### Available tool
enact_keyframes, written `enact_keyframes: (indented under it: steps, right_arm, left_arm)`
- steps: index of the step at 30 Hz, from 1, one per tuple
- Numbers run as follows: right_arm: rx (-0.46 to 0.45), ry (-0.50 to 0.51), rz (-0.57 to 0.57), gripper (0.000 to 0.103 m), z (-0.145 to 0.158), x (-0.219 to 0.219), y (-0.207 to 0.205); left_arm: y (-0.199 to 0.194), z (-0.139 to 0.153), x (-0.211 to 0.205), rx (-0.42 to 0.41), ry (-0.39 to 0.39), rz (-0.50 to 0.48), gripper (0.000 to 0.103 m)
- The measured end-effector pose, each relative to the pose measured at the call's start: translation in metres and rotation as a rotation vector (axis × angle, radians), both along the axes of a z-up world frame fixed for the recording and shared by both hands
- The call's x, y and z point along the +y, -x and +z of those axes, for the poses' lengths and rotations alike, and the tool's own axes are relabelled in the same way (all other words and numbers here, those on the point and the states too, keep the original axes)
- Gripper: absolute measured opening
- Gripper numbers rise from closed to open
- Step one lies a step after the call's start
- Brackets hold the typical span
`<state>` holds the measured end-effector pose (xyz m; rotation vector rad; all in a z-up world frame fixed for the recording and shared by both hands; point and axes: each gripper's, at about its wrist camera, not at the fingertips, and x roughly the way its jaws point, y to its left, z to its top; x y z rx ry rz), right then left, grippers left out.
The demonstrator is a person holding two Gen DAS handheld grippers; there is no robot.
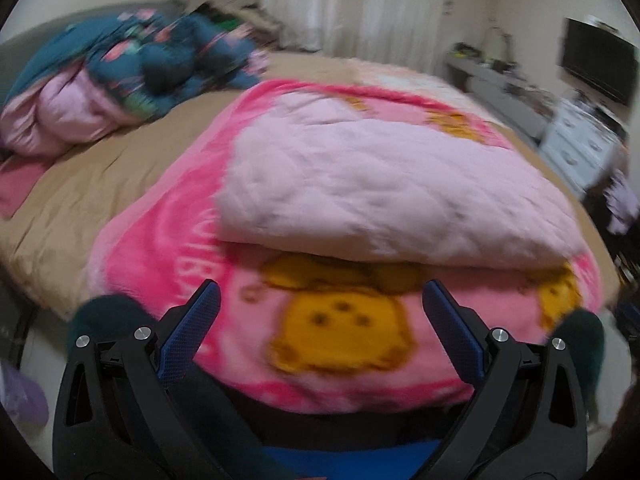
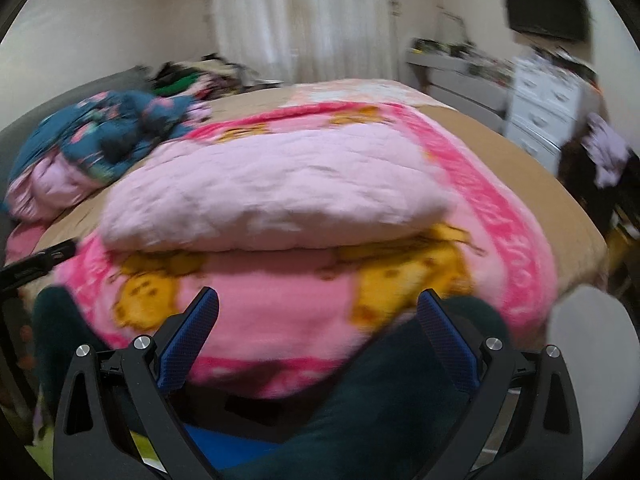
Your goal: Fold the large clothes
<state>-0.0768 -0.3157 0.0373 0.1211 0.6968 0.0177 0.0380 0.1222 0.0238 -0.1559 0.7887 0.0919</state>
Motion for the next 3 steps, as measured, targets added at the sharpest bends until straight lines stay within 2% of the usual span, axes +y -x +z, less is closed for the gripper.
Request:
enact_keyframes:
  steps: [1,3]
  right_arm:
    - [-0.012,0.006,-0.059,0.099,-0.002,-0.021,-0.003]
    - [-0.016,0.049,-0.28,0.099,-0.015,-0.096,-0.013]
  left_arm:
    - [-0.008,-0.001,0.018,0.005,0.0,0.045,0.095]
    - [-0.036,-0.005,0.078,0.023,-0.036,0.191,0.095]
